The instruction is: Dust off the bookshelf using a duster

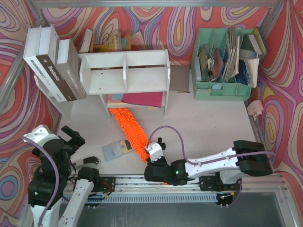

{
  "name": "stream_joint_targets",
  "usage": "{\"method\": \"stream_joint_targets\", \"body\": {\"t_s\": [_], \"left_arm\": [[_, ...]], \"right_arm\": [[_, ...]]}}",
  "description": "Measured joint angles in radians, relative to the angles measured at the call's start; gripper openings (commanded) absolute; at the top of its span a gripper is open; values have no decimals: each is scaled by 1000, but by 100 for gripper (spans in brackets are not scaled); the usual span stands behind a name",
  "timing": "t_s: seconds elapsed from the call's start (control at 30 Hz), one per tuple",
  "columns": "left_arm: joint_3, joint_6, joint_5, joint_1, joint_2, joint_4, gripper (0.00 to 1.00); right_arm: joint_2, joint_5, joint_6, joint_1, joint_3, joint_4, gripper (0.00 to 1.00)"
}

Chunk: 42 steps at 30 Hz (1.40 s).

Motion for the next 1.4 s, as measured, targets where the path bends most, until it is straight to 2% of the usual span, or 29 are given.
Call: {"method": "stream_joint_targets", "body": {"t_s": [0.23,0.7,1.1,1.4], "left_arm": [[0,0,0,0,0,0,98],[0,0,0,0,0,0,98],[0,0,0,0,0,0,98],[0,0,0,1,0,0,98]], "right_arm": [[88,-18,-25,-43,38,39,0],[114,-48,-35,-70,59,34,0],[35,-21,-40,-29,68,-25,0],[54,-49,-15,-12,29,-49,0]]}}
